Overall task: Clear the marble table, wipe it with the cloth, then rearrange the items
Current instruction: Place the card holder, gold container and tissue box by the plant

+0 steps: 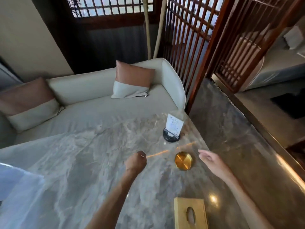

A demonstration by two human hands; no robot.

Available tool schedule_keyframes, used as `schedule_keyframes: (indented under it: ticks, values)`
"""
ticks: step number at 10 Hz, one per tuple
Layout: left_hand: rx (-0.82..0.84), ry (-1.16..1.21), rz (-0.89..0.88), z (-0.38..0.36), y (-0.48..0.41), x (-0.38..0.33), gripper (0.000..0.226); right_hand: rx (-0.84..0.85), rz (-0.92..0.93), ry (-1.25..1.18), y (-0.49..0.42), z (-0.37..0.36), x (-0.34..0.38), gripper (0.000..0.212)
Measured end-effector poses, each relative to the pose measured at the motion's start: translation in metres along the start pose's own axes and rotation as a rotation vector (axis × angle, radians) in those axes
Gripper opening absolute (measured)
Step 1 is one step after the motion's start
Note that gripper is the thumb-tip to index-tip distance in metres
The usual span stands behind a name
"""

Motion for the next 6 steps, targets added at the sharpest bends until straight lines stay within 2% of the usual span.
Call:
schedule_keyframes:
  ticks: [1, 2, 3, 4, 5, 6]
  values:
    - [0.049, 0.098, 0.04, -0.023, -0.046, -0.039, 0.029, -0.024, -0.013, -0.078, -0.061, 0.012, 0.001, 0.029]
    - [0.085, 0.201, 0.099, -0.044, -0.085, -0.069, 0.032, 0.035, -0.037, -0.128, -0.114, 0.01, 0.002, 0.048]
    - [0.157, 0.421, 0.202, -0.06, -0.121, -0.084, 0.034, 0.118, 0.01, -0.161, -0.153, 0.002, 0.012, 0.071]
    - [0.233, 0.689, 0.326, -0.073, -0.145, -0.098, 0.027, 0.185, 0.082, -0.193, -0.186, -0.009, 0.022, 0.081]
    - [0.249, 0.821, 0.387, -0.091, -0.165, -0.103, 0.025, 0.206, 0.111, -0.133, -0.211, -0.019, 0.022, 0.083]
    - [0.277, 0.955, 0.437, -0.112, -0.181, -0.105, 0.018, 0.168, 0.18, -0.029, -0.223, -0.024, 0.027, 0.057]
Point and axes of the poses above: each hand's wrist, its own y-axis away from the middle knuckle, its own z-axis out of the back of the hand, x = y × z, the point moved 1 cm from there along -y, towards the middle knuckle, and after that the axes turned 1 degree about y, right-handed, at the moved point
